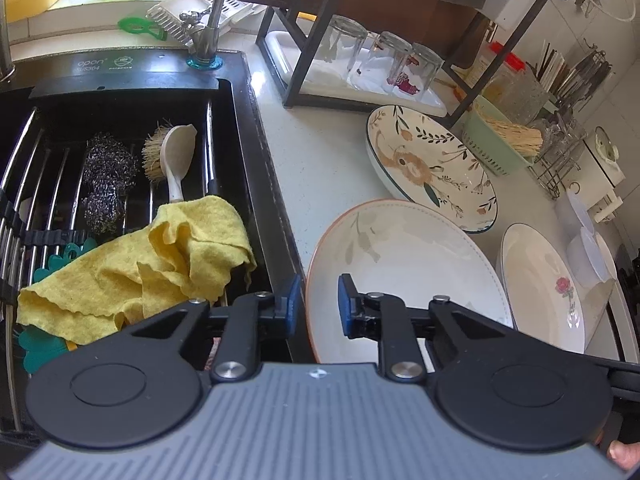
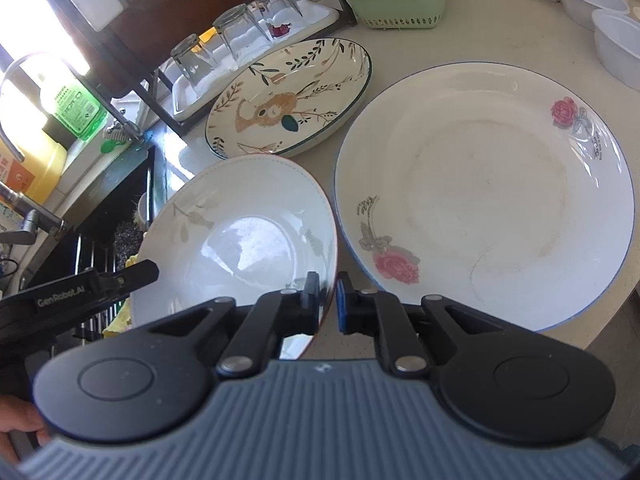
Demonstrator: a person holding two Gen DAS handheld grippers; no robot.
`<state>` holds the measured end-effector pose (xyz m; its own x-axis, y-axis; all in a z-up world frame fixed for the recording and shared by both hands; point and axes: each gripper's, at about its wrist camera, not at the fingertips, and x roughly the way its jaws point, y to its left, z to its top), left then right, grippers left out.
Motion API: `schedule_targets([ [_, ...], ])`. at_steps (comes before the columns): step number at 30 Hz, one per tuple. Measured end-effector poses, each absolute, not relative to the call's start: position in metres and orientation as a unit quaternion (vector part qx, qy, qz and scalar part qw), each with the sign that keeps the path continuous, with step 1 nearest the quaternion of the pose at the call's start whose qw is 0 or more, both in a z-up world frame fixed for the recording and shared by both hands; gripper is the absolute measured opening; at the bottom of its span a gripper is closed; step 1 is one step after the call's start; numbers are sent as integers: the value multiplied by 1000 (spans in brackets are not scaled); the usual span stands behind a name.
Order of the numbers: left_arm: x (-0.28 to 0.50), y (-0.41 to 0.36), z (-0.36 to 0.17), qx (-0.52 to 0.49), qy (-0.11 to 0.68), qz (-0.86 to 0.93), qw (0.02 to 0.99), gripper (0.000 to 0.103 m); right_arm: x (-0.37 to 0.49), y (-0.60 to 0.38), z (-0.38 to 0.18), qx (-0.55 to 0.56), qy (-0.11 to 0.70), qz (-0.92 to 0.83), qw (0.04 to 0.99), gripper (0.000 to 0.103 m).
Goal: Organize plates and bowls
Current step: 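Close both grippers on the rim of the leaf-pattern plate, then lift the leaf-pattern plate with both grippers and carry it over the rose plate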
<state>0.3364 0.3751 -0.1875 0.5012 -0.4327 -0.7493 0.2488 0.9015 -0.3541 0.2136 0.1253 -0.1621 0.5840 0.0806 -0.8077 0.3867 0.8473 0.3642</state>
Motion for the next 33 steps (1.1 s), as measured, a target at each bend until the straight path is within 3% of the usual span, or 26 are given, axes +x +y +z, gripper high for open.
schedule_targets([
  [5, 345, 374, -190, -104, 458, -201, 859, 18, 220, 129, -162, 239, 444, -91, 859, 11],
  [14, 346, 382, -180, -117, 478, -201, 847, 18, 217, 125, -154, 258, 446, -74, 854, 11],
  [33, 345, 366, -113, -132, 499, -218, 828, 18, 216, 99, -83, 252, 434, -67, 862, 11],
])
